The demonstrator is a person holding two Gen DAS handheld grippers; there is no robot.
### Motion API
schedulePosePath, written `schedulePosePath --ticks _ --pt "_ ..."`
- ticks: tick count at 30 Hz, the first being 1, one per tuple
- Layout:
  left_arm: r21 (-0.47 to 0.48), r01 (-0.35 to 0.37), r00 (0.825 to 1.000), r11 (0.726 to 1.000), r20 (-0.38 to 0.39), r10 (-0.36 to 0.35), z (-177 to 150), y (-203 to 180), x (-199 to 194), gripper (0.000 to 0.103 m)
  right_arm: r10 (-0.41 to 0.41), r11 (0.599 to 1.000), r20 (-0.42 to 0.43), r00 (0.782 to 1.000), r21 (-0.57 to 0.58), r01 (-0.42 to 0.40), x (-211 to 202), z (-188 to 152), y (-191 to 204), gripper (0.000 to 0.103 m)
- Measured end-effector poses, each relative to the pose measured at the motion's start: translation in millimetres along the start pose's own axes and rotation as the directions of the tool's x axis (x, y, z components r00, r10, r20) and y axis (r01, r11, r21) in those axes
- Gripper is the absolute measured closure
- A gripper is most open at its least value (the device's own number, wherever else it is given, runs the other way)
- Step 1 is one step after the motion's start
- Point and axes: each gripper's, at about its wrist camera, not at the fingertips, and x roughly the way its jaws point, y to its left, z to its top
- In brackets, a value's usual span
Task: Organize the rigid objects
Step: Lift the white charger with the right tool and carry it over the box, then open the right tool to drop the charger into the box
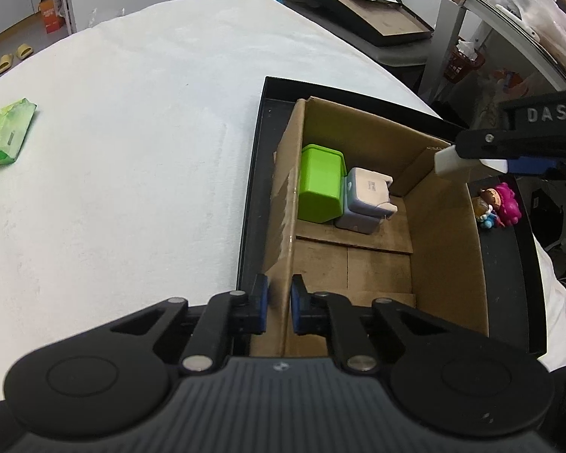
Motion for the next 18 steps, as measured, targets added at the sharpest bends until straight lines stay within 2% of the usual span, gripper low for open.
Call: schedulePosePath --ticks 5,8,10,12,18 --pt "-0.003 0.009 1.0 1.0 0.001 -0.009 0.2 1.0 -0.3 0.092 -0.004 1.0 -0.011 1.0 -0.015 0.003 2.8 0.6 4.3 0.067" --pt "0.0 0.011 1.0 1.0 0.002 -0.011 0.5 1.0 -0.4 0.092 -0.046 0.999 -0.021 0.999 -0.027 0.046 8.3 1.2 4.7 0.065" --pt "0.0 0.013 1.0 1.0 0.003 -0.013 0.5 0.9 -0.6 0.092 -0.091 0.995 -0.015 0.996 -0.03 0.091 7.2 1.5 3.3 0.058" --pt "0.0 0.016 1.0 1.0 0.003 -0.016 0.0 0.9 -1.7 0.092 -0.086 0.996 0.004 0.996 -0.019 0.086 0.7 0.5 -1.2 0.047" --pt "-0.004 0.016 1.0 1.0 0.015 -0.016 -0.2 1.0 -5.4 0.092 -0.081 0.997 -0.009 0.997 0.005 0.081 -6.3 -6.6 -17.6 0.046"
